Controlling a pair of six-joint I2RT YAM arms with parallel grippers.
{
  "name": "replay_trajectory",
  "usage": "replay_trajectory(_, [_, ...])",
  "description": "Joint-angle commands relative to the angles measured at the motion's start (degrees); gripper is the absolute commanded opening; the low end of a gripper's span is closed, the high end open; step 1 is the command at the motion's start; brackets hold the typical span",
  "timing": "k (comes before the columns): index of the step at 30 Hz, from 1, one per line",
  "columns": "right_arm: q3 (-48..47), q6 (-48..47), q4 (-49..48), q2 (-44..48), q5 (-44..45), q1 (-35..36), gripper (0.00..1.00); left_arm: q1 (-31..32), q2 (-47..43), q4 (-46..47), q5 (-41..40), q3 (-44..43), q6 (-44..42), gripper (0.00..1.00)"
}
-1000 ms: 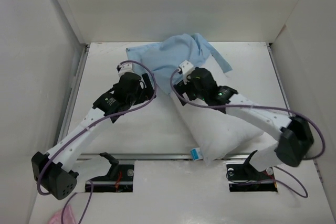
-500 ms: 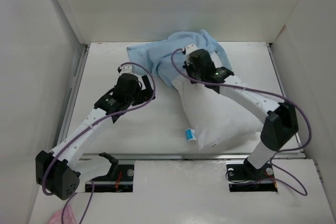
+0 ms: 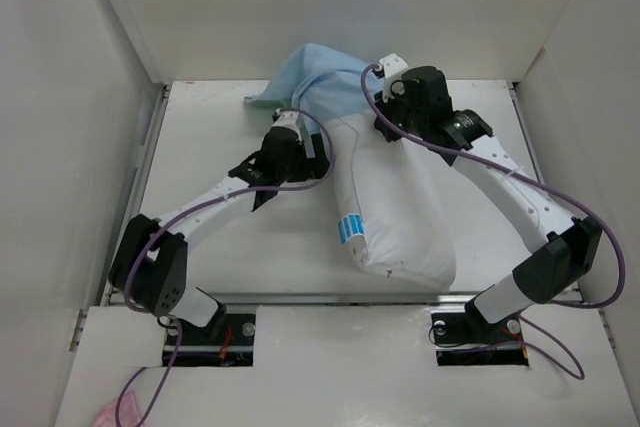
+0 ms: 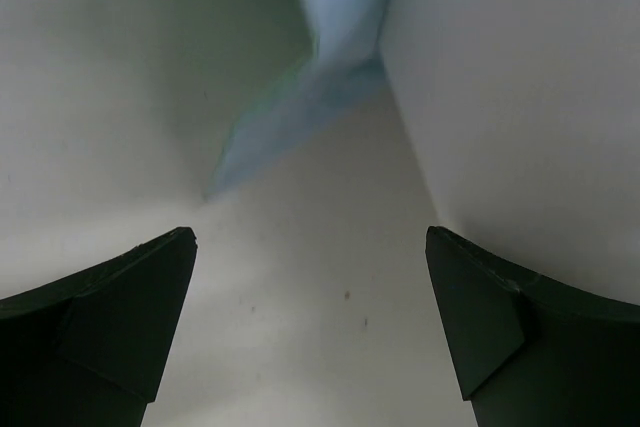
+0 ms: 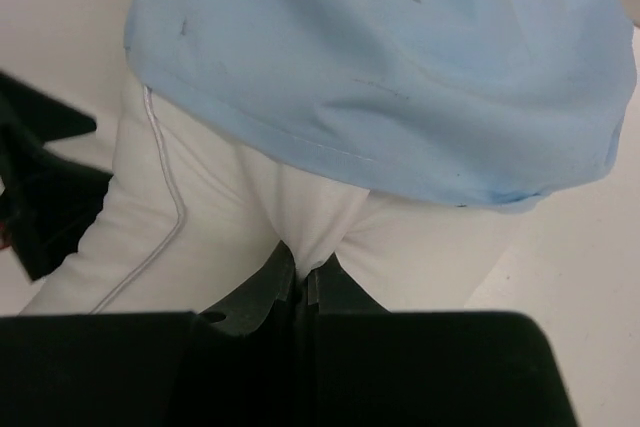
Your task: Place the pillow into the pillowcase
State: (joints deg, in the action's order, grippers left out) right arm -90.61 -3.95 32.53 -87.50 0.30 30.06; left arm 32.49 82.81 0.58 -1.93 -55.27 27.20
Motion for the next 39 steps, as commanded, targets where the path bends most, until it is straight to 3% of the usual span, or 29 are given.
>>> replay_trajectory(1, [-4.2,-1.9,-6.7,4.9,-2.8,-0.3,0.00,-1.5,3.1,7.0,-4.7,-7.0,-5.1,1.00])
replay_trajectory(4, [-4.2,-2.5,-6.2,5.6,-4.1,-0.3,0.00,-5.0,8.1,7.0,-3.3,-9.4,-6.9,1.00])
replay_trajectory(9, [-3.7,-1.5,-7.1,6.7,-4.1,-0.8,0.00,-5.4,12.4,12.9,10.0,-11.2,-9.5,1.00])
replay_trajectory(11, [-1.3,-0.4,-9.1,6.7,-5.6,-0.8,0.00,-2.4,13.4,12.9,11.9,-13.0,-10.8,0.89])
replay_trajectory(13, [2.3,2.5,-16.5,7.4,-7.9,-0.8,0.00,-0.1,13.4,14.9,13.1,-13.0,-10.8,0.74])
replay_trajectory(16, [11.6,6.2,-30.0,8.2,-7.5,0.0,0.00,2.3,13.4,16.4,18.2,-12.0,-10.2,0.32])
replay_trajectory(17, [13.2,6.2,-32.9,8.2,-3.2,1.2,0.00,3.1,12.0,17.5,18.2,-11.4,-9.0,0.06])
replay_trajectory(18, [16.6,6.2,-35.8,8.2,-1.2,2.0,0.00,3.1,11.2,17.5,18.2,-10.6,-7.4,0.00])
replay_trajectory(19, [18.3,6.2,-42.3,8.2,4.3,3.8,0.00,3.7,9.0,18.3,18.8,-8.7,-5.9,0.00])
replay_trajectory(20, [19.9,6.8,-45.7,8.2,4.4,3.8,0.00,3.7,7.6,18.3,18.2,-7.5,-4.5,0.00])
replay_trajectory(21, [21.9,6.8,-48.6,7.7,13.0,6.2,0.00,4.2,6.0,17.0,17.4,-6.4,-3.0,0.00])
replay_trajectory(25, [24.9,6.8,-64.2,7.1,28.7,10.9,0.00,8.5,-4.0,9.2,14.3,2.0,0.7,0.00])
replay_trajectory(28, [22.9,4.5,-72.5,4.2,38.1,12.8,0.00,13.0,-12.4,7.0,15.8,7.7,4.9,0.00])
replay_trajectory(33, [20.6,1.9,-77.8,-0.6,44.4,16.1,0.00,15.3,-19.1,1.7,13.4,14.4,8.4,0.00])
replay_trajectory(36, [19.5,2.5,-78.5,-3.4,46.2,18.5,0.00,15.3,-19.1,0.2,12.5,13.8,10.4,0.00])
replay_trajectory(39, [20.0,6.2,-77.0,-7.1,46.7,20.5,0.00,17.3,-19.7,4.1,17.8,13.2,10.4,0.00])
